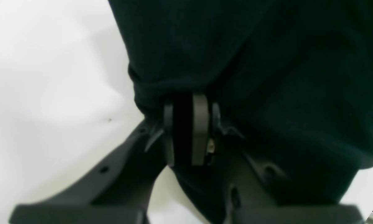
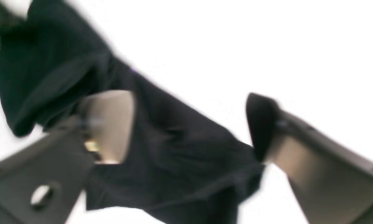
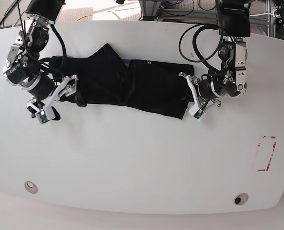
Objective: Layout the t-shirt on the table in an organized manner, then fold the t-shirt properly
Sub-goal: 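Push the shirt end with the right gripper toward the left gripper, compacting it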
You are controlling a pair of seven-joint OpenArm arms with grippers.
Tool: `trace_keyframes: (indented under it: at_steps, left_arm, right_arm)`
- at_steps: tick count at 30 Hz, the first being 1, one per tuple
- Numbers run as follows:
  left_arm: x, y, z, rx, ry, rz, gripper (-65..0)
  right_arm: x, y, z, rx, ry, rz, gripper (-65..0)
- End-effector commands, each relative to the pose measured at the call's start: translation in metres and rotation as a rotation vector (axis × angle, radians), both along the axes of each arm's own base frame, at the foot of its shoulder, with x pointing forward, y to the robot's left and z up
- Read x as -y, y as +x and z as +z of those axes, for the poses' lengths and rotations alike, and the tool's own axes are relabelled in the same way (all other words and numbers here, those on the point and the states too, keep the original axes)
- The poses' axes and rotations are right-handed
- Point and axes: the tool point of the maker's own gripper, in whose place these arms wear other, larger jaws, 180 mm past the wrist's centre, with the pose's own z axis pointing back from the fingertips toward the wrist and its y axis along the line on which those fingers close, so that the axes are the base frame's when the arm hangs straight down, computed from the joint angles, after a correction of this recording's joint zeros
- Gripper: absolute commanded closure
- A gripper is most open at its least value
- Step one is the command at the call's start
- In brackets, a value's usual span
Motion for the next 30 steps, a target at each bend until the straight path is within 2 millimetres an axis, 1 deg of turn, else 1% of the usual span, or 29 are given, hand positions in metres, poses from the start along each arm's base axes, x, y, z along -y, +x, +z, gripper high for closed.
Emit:
trace_keyframes:
  at_steps: [1, 3, 5, 7, 11, 13, 17, 18, 24, 28, 30]
  left_arm:
    - [-0.012, 0.001, 0.0, 0.0, 0.041, -0.004, -5.6]
    - [-0.015, 0.001, 0.0, 0.0, 0.047, -0.004, -5.6]
    - [-0.016, 0.001, 0.0, 0.0, 0.05, -0.003, -5.6]
    - [-0.016, 0.001, 0.0, 0.0, 0.05, -0.003, -5.6]
    - [-0.017, 0.001, 0.0, 0.0, 0.052, -0.003, -5.6]
    - [-0.017, 0.001, 0.0, 0.0, 0.052, -0.003, -5.6]
    - [-0.021, 0.001, 0.0, 0.0, 0.061, -0.003, -5.6]
    - [-0.022, 0.001, 0.0, 0.0, 0.064, -0.003, -5.6]
    - [-0.022, 0.001, 0.0, 0.0, 0.064, -0.003, -5.6]
    - [-0.022, 0.001, 0.0, 0.0, 0.064, -0.003, -5.6]
    - [-0.022, 0.001, 0.0, 0.0, 0.064, -0.003, -5.6]
  right_arm:
    - [0.029, 0.0, 0.002, -0.006, 0.066, -0.097, -64.5]
    - [0.049, -0.001, -0.003, -0.029, 0.126, -0.162, -65.0]
    - [0.075, -0.006, -0.017, -0.09, 0.185, -0.236, -65.0]
    - [0.091, -0.012, -0.032, -0.144, 0.247, -0.285, -65.0]
    - [0.115, -0.022, -0.051, -0.203, 0.315, -0.345, -65.0]
    - [0.121, -0.026, -0.061, -0.237, 0.356, -0.359, -65.0]
    - [0.123, -0.032, -0.072, -0.267, 0.456, -0.368, -65.0]
    - [0.124, -0.038, -0.078, -0.288, 0.485, -0.378, -65.0]
    - [0.125, -0.053, -0.103, -0.364, 0.57, -0.419, -65.0]
    - [0.118, -0.054, -0.107, -0.377, 0.583, -0.411, -65.0]
    - [0.106, -0.054, -0.112, -0.399, 0.587, -0.385, -65.0]
